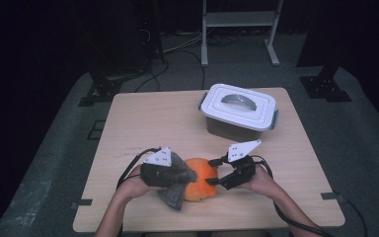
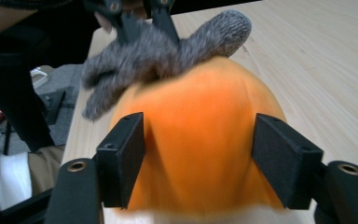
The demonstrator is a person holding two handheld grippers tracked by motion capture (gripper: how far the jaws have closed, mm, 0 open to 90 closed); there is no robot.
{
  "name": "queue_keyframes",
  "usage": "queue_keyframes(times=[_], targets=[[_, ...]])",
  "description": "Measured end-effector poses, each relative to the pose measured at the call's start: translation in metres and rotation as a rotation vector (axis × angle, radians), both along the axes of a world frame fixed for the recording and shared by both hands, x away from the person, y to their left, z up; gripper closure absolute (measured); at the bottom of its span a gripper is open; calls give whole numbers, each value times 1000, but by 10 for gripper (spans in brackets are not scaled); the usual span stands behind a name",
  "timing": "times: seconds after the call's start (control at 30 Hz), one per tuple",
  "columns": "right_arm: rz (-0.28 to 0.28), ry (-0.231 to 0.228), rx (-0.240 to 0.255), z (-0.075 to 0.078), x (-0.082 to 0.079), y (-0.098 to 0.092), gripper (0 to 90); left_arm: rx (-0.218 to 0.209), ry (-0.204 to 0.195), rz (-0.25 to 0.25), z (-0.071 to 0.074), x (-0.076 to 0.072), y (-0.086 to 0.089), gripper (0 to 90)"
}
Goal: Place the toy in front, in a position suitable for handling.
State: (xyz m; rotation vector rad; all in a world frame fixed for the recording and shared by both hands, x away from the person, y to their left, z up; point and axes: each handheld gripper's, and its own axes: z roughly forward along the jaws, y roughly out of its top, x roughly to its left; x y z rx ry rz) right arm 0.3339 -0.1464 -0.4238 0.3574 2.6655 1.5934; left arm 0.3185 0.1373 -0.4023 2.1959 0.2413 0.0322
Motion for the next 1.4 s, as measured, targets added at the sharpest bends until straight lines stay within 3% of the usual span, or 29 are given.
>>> queue_keyframes(times=[0.13,0.23,0.33,0.43,0.6,0.83,1.0,1.07,1.1,1.2,1.3,1.4], targets=[[-12,-1,-26,-5,0,5,431,-15,-1,3,6,1,-1,753],[1,-57,-41,-5,-6,3,550,-28,-19,7,16,3,-4,751],[40,-116,-55,-3,-14,5,603,-15,-33,21,23,8,-14,745],[64,-158,-83,-3,-22,10,628,12,-23,5,18,9,-21,745],[65,-161,-99,-7,-21,4,676,10,6,16,8,6,-14,755],[65,-167,-92,-8,-22,3,676,28,1,63,7,8,6,754],[64,-164,-88,-9,-21,5,616,29,-12,52,11,8,-1,753],[61,-147,-83,-8,-20,4,496,43,-15,43,11,7,-5,753],[50,-128,-73,-7,-19,1,417,50,-15,40,10,7,-6,754],[9,-73,-32,-4,-14,-4,292,46,4,16,6,3,-6,754],[-14,-40,-15,-4,-9,-7,252,38,16,-15,3,-3,-4,754],[3,24,-37,-11,-6,-1,233,36,19,-31,3,-8,-3,753]])
